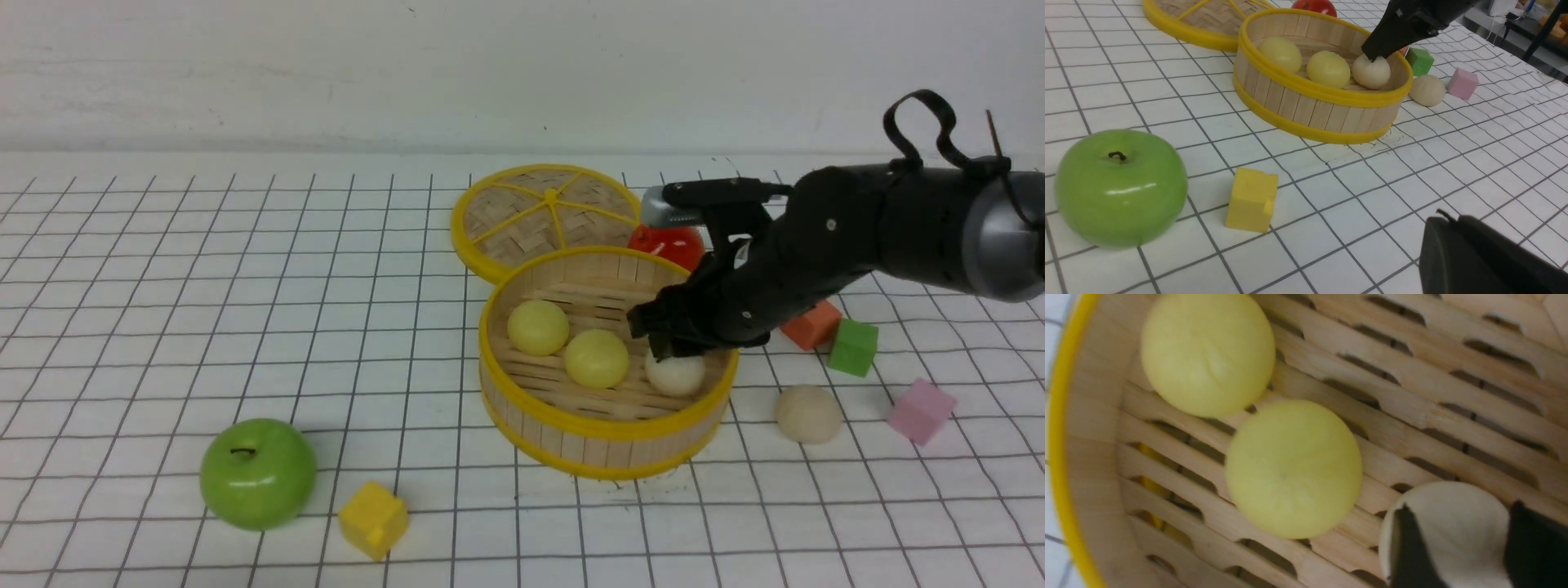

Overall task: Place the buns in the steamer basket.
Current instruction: Use the right arm to put the steamed stuffed bun into the steamer, then use the right arm to grab a steamed stuffed bun

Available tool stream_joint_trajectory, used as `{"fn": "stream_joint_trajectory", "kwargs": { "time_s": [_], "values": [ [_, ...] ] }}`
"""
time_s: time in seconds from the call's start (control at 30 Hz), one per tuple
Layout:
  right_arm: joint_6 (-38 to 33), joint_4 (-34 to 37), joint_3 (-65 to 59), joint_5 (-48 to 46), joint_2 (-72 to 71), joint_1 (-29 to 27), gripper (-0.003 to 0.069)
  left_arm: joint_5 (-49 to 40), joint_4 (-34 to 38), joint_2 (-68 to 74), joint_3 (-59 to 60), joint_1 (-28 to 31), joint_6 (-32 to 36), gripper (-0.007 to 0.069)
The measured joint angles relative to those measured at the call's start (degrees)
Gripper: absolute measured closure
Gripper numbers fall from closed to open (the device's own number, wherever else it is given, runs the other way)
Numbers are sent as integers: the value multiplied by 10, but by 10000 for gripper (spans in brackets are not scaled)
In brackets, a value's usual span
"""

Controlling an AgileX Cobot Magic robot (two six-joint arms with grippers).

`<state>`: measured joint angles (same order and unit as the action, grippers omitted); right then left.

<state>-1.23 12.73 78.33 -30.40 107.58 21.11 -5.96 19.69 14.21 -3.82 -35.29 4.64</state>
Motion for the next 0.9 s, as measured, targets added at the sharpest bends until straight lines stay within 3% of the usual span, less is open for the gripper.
{"fn": "stream_joint_trajectory", "kwargs": {
  "time_s": [0.1, 0.23, 0.4, 0.57, 0.9],
  "values": [
    [0, 1, 1, -20, -44, 0, 176, 0, 0, 0, 0, 0, 0, 604],
    [12, -31, 3, -66, -100, -11, 165, 0, 0, 0, 0, 0, 0, 601],
    [90, -103, -60, -138, -102, -81, 273, 0, 0, 0, 0, 0, 0, 596],
    [96, -77, -92, -88, -62, -112, 362, 0, 0, 0, 0, 0, 0, 587],
    [96, -76, -92, -7, -22, -114, 383, 0, 0, 0, 0, 0, 0, 580]
  ]
}}
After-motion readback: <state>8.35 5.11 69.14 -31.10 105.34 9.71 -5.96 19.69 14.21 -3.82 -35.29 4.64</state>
